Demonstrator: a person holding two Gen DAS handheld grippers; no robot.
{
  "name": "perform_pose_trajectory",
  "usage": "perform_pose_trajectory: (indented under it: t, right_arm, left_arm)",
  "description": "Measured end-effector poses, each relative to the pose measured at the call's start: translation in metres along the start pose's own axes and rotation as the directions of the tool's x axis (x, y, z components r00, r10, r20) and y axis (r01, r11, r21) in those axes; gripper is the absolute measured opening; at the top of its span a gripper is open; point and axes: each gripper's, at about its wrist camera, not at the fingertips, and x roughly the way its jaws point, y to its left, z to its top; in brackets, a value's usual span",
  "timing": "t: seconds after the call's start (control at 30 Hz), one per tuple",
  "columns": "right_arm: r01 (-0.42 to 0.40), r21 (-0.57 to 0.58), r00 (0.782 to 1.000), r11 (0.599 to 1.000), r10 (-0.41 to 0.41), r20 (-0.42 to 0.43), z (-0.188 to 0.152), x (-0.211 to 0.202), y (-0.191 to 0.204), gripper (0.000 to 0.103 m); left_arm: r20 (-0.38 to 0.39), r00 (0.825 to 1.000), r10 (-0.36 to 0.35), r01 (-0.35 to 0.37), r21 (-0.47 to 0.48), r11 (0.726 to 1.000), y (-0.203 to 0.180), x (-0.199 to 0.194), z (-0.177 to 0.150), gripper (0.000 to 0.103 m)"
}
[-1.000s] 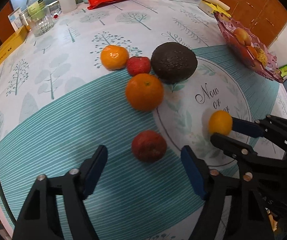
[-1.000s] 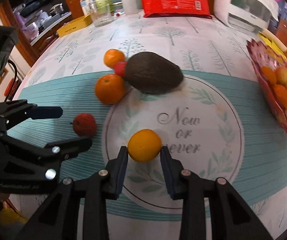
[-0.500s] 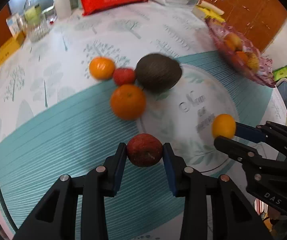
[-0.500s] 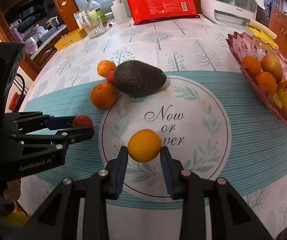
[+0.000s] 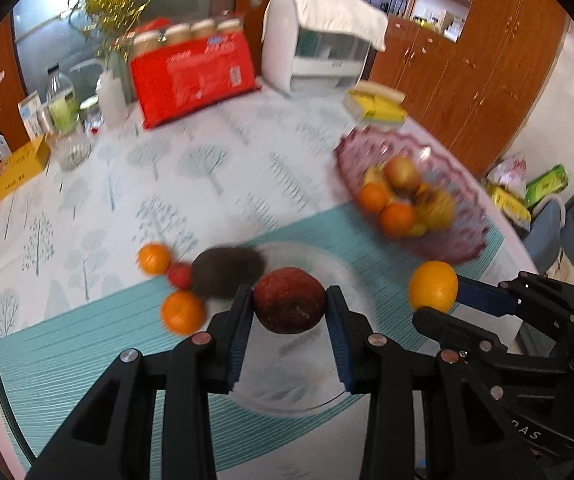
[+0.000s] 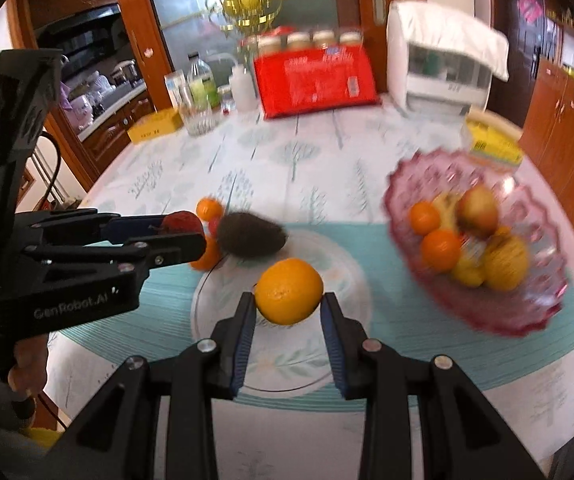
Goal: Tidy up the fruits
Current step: 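Carry the red apple with the left tool while the right tool carries the orange into the bowl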
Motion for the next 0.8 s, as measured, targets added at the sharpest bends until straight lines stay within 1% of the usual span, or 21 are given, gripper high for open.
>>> perform_pose_trajectory:
  t: [0.13,0.23,0.27,0.33,0.43,0.57,0.7,0.8]
  right_arm:
    - [0.003,-0.018,0.999,1.000,-0.002,0.043,0.009,-0.029,-0.043,0.034]
    - [0.014,-0.026,0.997,1.000,-0.012,0.072,0.016,-0.041,-0.077,0.034]
    - [0.017,-0.026,0.997,1.000,-0.015,0.078,0.018,-0.043,-0.085,0.034]
    - [0.034,-0.024,0.995,0.999,-0.032,0.091,0.023,-0.047,-0.113,0.034]
    - [0.067,-0.015,0.995,0.998,-0.065,0.081,0.028,-0.043,-0.144,0.034]
    - [0.100,0.014,0.994,0.995,-0.101,0.050,0.034,-0.033,-0.184,0.034]
    - [0.152,0.031,0.988,0.988,-0.153,0.019,0.042,-0.016,-0.214,0.034]
    - [0.148,0.063,0.989,0.987,-0.147,-0.013,0.044,-0.003,-0.231,0.034]
  left_arm:
    - [0.041,0.999,-0.004,0.004,-0.015,1.000,-0.038,-0.004,0.023,0.035]
    - [0.066,0.998,0.008,-0.008,-0.012,1.000,-0.069,-0.002,0.039,0.035]
    - [0.074,0.997,0.015,-0.015,-0.011,1.000,-0.078,0.000,0.045,0.035]
    - [0.083,0.996,0.032,-0.031,-0.014,0.999,-0.094,0.006,0.056,0.035]
    - [0.089,0.995,0.049,-0.046,-0.029,0.999,-0.116,0.018,0.073,0.035]
    - [0.071,0.996,0.060,-0.057,-0.043,0.997,-0.135,0.040,0.091,0.035]
    - [0.019,0.997,0.079,-0.078,-0.044,0.996,-0.147,0.069,0.103,0.035]
    - [-0.017,0.995,0.100,-0.101,-0.038,0.994,-0.151,0.089,0.108,0.035]
